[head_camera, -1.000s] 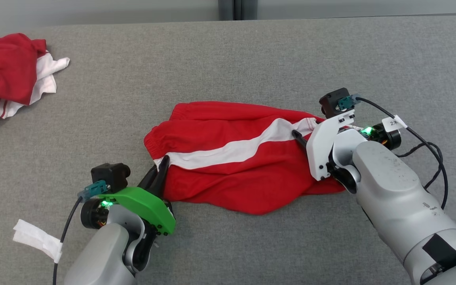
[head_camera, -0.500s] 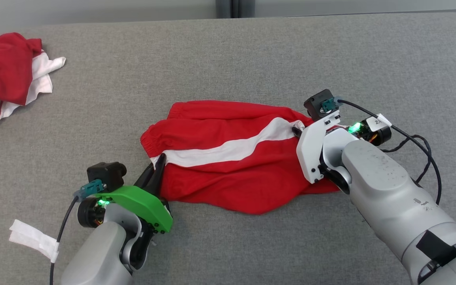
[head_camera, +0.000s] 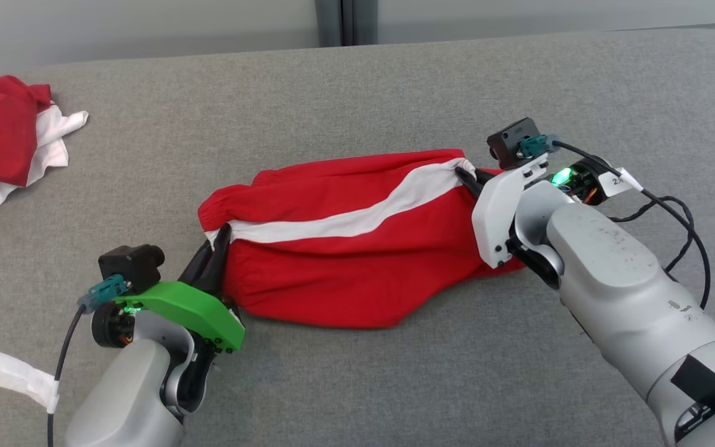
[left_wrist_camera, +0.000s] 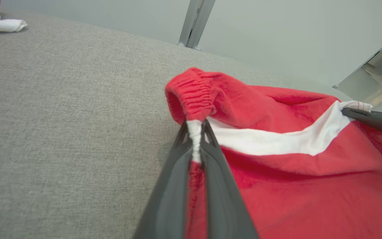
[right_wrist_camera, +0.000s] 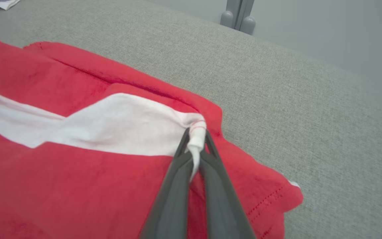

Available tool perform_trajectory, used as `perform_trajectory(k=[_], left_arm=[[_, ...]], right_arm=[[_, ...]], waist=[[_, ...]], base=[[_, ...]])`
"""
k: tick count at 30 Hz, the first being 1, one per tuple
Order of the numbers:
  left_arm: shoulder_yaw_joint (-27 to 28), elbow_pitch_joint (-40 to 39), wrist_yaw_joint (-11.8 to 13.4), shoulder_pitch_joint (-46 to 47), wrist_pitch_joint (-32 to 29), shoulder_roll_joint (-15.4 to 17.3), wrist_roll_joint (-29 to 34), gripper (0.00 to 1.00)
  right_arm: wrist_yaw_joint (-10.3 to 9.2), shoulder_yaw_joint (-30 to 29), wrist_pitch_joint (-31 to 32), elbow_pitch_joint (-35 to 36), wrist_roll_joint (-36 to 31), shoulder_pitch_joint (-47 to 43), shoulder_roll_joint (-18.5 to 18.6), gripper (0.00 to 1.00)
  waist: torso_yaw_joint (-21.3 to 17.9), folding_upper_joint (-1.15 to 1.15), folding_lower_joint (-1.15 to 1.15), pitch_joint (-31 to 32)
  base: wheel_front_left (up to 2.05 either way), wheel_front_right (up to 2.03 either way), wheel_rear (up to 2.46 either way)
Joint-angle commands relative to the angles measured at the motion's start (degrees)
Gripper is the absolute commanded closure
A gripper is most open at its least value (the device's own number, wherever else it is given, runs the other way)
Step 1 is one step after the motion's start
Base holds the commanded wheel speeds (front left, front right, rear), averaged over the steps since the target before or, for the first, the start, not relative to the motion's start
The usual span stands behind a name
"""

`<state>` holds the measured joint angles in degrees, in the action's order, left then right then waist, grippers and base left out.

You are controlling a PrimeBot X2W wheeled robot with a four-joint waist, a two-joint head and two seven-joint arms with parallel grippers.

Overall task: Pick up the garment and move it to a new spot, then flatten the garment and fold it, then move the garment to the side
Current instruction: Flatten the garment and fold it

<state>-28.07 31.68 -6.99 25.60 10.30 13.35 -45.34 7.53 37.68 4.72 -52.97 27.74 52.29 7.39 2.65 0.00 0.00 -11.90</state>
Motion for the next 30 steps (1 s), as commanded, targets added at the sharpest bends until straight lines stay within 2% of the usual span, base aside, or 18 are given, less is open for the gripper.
perform_trajectory(k=[1, 7, 13, 16, 19, 26, 27, 28, 29, 30], left_arm=[[0.38, -0.75, 0.47, -0.41, 0.45, 0.71, -0.16, 1.0], [1.3, -4.92, 1.5, -2.1, 0.91, 2.17, -0.4, 1.0], [1.15, -11.01, 2.86, -5.62, 1.11, 3.62, 0.12, 1.0], [0.69, -13.24, 3.7, -8.77, 1.02, 3.35, -0.42, 1.0], [-0.04, -13.99, 4.63, -12.49, 1.18, 2.61, -1.22, 1.0], [-1.31, -12.97, 4.89, -14.98, 1.38, 1.71, -1.17, 1.0], [-1.38, -12.74, 4.88, -14.98, 1.4, 1.67, -1.12, 1.0], [-1.41, -12.56, 4.83, -14.96, 1.43, 1.61, -1.17, 1.0], [-1.41, -12.38, 4.79, -14.92, 1.44, 1.58, -1.28, 1.0], [-1.36, -12.24, 4.78, -14.88, 1.53, 1.56, -1.35, 1.0]], right_arm=[[-0.08, -0.25, -0.87, 1.14, 0.65, -0.56, 0.93, 1.0], [-0.08, -2.55, -3.29, 7.37, 1.41, -2.41, 3.66, 1.0], [-0.08, -6.45, -4.58, 14.97, -0.31, -9.6, 5.6, 1.0], [-0.08, -9.31, -4.57, 17.93, -2.35, -15.54, 5.28, 1.0], [-0.08, -13.07, -3.89, 20.47, -5.03, -23.01, 2.76, 1.0], [-0.08, -18.43, -3.84, 23.91, -11.06, -29.43, -0.46, 1.0], [-0.08, -19.07, -3.92, 24.32, -12.19, -29.87, -0.78, 0.91], [-0.08, -19.44, -3.87, 24.59, -12.88, -30.33, -1.09, 0.73], [-0.08, -19.79, -3.75, 24.96, -13.66, -30.81, -1.51, 0.4], [-0.08, -20.09, -3.73, 25.3, -14.16, -31.13, -1.83, 0.02]], waist=[[-0.91, 0.0, 0.0, 0.9], [-2.0, 0.0, 0.0, 2.41], [-2.39, 0.0, 0.0, 3.68], [-2.62, 0.0, 0.0, 4.05], [-3.03, 0.0, 0.0, 4.18], [-3.5, 0.0, 0.0, 4.13], [-3.56, 0.0, 0.0, 4.15], [-3.6, 0.0, 0.0, 4.21], [-3.65, 0.0, 0.0, 4.29], [-3.7, 0.0, 0.0, 4.36]], base=[[0.0, 0.0, 0.0], [0.0, 0.0, 0.0], [0.0, 0.0, 0.0], [0.0, 0.0, 0.0], [0.0, 0.0, 0.0], [0.0, 0.0, 0.0], [0.0, 0.0, 0.0], [0.0, 0.0, 0.0], [0.0, 0.0, 0.0], [0.0, 0.0, 0.0]])
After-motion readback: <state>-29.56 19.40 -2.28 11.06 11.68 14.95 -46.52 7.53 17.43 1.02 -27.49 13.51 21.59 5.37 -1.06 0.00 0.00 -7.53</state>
